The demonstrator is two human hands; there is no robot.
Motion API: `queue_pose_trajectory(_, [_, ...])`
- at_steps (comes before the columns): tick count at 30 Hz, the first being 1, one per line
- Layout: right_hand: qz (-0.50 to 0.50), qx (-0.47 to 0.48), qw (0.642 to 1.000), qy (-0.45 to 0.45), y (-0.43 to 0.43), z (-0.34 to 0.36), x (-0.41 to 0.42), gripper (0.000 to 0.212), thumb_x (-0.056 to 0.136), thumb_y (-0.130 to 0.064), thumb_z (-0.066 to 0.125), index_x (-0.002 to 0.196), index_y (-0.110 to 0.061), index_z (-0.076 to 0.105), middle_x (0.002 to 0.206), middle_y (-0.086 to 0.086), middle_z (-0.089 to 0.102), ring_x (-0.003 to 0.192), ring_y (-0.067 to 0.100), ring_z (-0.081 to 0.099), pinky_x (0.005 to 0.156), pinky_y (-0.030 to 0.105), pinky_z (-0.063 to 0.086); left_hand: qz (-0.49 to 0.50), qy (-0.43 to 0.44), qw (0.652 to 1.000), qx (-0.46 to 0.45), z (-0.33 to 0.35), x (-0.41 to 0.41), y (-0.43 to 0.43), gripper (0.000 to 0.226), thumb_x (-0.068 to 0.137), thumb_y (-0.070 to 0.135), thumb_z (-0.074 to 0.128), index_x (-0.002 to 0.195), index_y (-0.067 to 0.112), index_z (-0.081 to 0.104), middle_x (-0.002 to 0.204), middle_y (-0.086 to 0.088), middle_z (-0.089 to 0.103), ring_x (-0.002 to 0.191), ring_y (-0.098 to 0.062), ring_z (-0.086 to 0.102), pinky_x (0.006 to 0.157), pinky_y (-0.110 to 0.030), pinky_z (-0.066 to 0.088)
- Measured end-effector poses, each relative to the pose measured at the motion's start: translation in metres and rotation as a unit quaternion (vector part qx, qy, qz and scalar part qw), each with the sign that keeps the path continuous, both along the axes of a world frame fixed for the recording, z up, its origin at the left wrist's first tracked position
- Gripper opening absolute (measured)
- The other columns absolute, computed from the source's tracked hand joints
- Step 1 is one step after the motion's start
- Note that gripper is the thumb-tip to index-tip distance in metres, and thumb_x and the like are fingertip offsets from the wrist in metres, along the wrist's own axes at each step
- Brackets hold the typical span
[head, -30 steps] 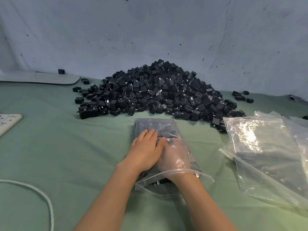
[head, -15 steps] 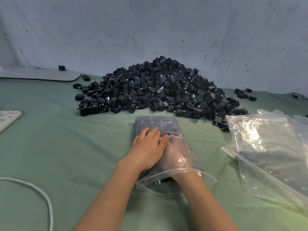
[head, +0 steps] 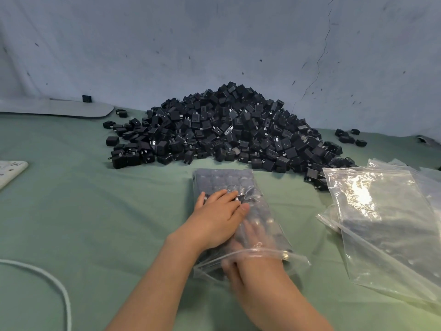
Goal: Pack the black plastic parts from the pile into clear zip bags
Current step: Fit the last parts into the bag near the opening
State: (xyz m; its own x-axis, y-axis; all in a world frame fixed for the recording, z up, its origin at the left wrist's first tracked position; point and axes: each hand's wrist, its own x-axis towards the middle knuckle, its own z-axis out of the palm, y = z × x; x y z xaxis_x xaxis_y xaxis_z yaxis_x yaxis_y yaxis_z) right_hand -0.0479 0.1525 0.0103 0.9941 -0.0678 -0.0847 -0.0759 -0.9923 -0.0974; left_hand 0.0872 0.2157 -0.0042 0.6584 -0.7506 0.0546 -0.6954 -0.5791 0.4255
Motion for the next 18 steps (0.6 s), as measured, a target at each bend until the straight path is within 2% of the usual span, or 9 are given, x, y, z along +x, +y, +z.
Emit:
queue_pose_trajectory(2, [0.072, 0.070, 0.995, 0.014, 0.000, 0.017, -0.021, 0.045, 0.099, -0.044, 0.032, 0.143, -0.037, 0.034, 0.159, -0.009, 0.012, 0.147, 0.005, -0.005, 0.110, 0.012, -0.019, -0.006, -0.010, 1.000, 0.007, 0.002, 0.000, 0.000, 0.050, 0.099, 0.050, 0.022, 0.135, 0.027, 0.049, 0.155, 0.012, 0.023, 0.144, -0.008, 0.011, 0.115, -0.046, -0.006])
queue_pose_trajectory(4, [0.108, 0.166, 0.980, 0.011, -0.006, 0.042, -0.032, 0.038, 0.093, -0.048, 0.036, 0.125, -0.041, 0.055, 0.145, -0.018, 0.043, 0.137, -0.018, 0.001, 0.112, 0.015, -0.017, -0.006, -0.016, 1.000, -0.011, 0.007, 0.001, 0.000, 0.042, 0.099, 0.046, 0.031, 0.115, 0.023, 0.062, 0.138, 0.005, 0.051, 0.132, -0.014, 0.037, 0.115, -0.046, 0.012])
queue_pose_trajectory(5, [0.108, 0.220, 0.969, -0.007, -0.009, 0.052, -0.032, 0.034, 0.091, -0.049, 0.037, 0.114, -0.039, 0.061, 0.129, -0.018, 0.059, 0.132, -0.019, 0.019, 0.120, 0.030, 0.004, -0.002, -0.008, 0.999, -0.041, 0.010, 0.002, 0.001, 0.038, 0.099, 0.043, 0.036, 0.102, 0.019, 0.065, 0.117, 0.001, 0.064, 0.115, -0.016, 0.053, 0.109, -0.044, 0.029])
queue_pose_trajectory(6, [0.097, 0.278, 0.956, -0.021, -0.008, 0.064, -0.026, 0.029, 0.091, -0.049, 0.040, 0.104, -0.035, 0.062, 0.108, -0.012, 0.068, 0.115, -0.013, 0.046, 0.106, 0.034, 0.036, 0.005, 0.013, 0.996, -0.087, 0.014, 0.004, 0.003, 0.033, 0.097, 0.039, 0.043, 0.092, 0.016, 0.065, 0.097, -0.001, 0.069, 0.097, -0.018, 0.061, 0.094, -0.040, 0.043])
queue_pose_trajectory(7, [0.085, 0.317, 0.943, -0.055, -0.008, 0.072, -0.015, 0.028, 0.092, -0.046, 0.042, 0.094, -0.029, 0.063, 0.090, -0.005, 0.068, 0.086, -0.004, 0.060, 0.077, 0.030, 0.048, 0.014, 0.044, 0.989, -0.140, 0.018, 0.007, 0.006, 0.025, 0.092, 0.034, 0.050, 0.086, 0.015, 0.064, 0.085, -0.001, 0.069, 0.085, -0.019, 0.063, 0.082, -0.038, 0.049])
queue_pose_trajectory(8, [0.069, 0.332, 0.935, -0.102, -0.007, 0.080, 0.002, 0.027, 0.092, -0.042, 0.044, 0.086, -0.025, 0.064, 0.079, -0.001, 0.067, 0.067, 0.001, 0.058, 0.064, 0.027, 0.046, 0.031, 0.059, 0.979, -0.191, 0.022, 0.012, 0.009, 0.017, 0.085, 0.029, 0.053, 0.084, 0.016, 0.065, 0.080, 0.001, 0.068, 0.080, -0.016, 0.064, 0.075, -0.034, 0.052])
queue_pose_trajectory(10, [0.019, 0.329, 0.927, -0.181, -0.004, 0.087, 0.048, 0.022, 0.093, -0.029, 0.048, 0.086, -0.025, 0.068, 0.081, -0.005, 0.069, 0.074, 0.007, 0.061, 0.071, 0.029, 0.050, 0.117, 0.042, 0.949, -0.290, 0.027, 0.026, 0.016, 0.015, 0.080, 0.024, 0.050, 0.084, 0.021, 0.064, 0.077, 0.006, 0.067, 0.074, -0.009, 0.062, 0.064, -0.017, 0.048])
queue_pose_trajectory(14, [-0.085, 0.300, 0.933, -0.182, 0.005, 0.074, 0.154, 0.028, 0.095, -0.018, 0.044, 0.113, -0.023, 0.066, 0.111, 0.003, 0.067, 0.103, 0.023, 0.060, 0.089, 0.034, 0.049, 0.330, 0.155, 0.789, -0.494, 0.029, 0.068, 0.029, 0.022, 0.091, 0.007, 0.043, 0.101, 0.018, 0.060, 0.094, 0.001, 0.060, 0.090, -0.013, 0.057, 0.083, -0.027, 0.046])
queue_pose_trajectory(18, [-0.121, 0.191, 0.969, -0.096, 0.014, 0.046, 0.232, 0.042, 0.095, -0.017, 0.043, 0.135, -0.026, 0.049, 0.134, 0.008, 0.055, 0.126, 0.032, 0.046, 0.109, 0.041, 0.032, 0.380, 0.310, 0.649, -0.581, 0.027, 0.109, 0.040, 0.015, 0.096, 0.015, 0.043, 0.102, 0.017, 0.056, 0.087, 0.007, 0.052, 0.092, -0.013, 0.052, 0.083, -0.032, 0.042])
